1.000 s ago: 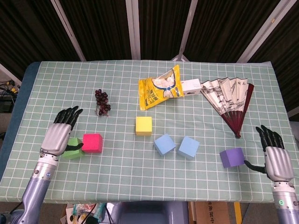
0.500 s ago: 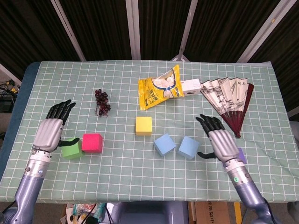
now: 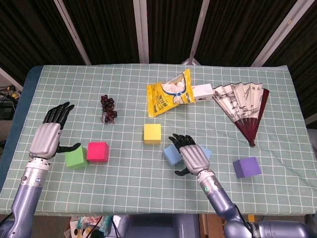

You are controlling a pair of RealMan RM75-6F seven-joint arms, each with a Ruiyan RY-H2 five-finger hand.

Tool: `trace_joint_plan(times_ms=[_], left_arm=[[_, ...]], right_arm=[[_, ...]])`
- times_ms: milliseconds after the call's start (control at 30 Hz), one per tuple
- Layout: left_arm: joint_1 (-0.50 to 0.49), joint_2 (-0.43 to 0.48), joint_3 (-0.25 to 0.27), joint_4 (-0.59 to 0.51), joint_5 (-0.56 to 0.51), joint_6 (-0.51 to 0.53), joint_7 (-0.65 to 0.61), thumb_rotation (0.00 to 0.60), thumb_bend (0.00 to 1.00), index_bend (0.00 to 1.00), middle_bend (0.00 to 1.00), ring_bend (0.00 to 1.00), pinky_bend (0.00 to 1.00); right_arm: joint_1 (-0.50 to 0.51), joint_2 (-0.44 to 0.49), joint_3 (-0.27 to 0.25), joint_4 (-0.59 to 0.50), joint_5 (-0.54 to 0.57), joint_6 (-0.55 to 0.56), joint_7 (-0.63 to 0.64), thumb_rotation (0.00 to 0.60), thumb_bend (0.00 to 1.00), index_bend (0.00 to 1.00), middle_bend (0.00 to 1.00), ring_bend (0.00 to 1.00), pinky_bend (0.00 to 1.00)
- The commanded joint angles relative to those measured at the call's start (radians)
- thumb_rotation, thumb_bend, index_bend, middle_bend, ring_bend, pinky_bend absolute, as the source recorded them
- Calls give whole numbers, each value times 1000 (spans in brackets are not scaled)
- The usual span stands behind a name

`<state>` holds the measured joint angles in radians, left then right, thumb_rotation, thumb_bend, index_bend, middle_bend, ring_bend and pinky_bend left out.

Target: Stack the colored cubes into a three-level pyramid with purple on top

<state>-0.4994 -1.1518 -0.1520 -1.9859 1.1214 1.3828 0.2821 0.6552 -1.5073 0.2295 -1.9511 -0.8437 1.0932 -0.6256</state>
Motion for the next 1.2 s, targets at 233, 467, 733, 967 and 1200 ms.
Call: trace_joint_plan(times_ms=[233, 467, 733, 967, 1200], left_arm=[[10, 4, -19, -1, -4, -9, -9, 600, 125, 0, 0, 0, 0], [15, 4, -28, 0, -6, -16, -9, 600, 125, 0, 0, 0, 0], [18, -3, -39, -1, -11, -22, -5, 600, 125, 0, 0, 0, 0], [21, -7, -48, 1, -21, -27, -4, 600, 125, 0, 0, 0, 0], [24, -10, -55, 2, -27, -33, -2, 600, 125, 0, 0, 0, 0]], right_arm=[[37, -75, 0, 102, 4, 33, 17, 600, 140, 0, 179, 0, 0], [43, -82, -10, 136, 5, 29, 35, 600, 140, 0, 206, 0, 0], [54, -98, -23, 163, 21, 17, 46, 600, 141, 0, 219, 0, 0], [63, -105, -27, 179, 43, 14, 45, 600, 140, 0, 286, 24, 0], [65, -111, -33, 199, 50, 17, 55, 600, 139, 0, 400, 107, 0]])
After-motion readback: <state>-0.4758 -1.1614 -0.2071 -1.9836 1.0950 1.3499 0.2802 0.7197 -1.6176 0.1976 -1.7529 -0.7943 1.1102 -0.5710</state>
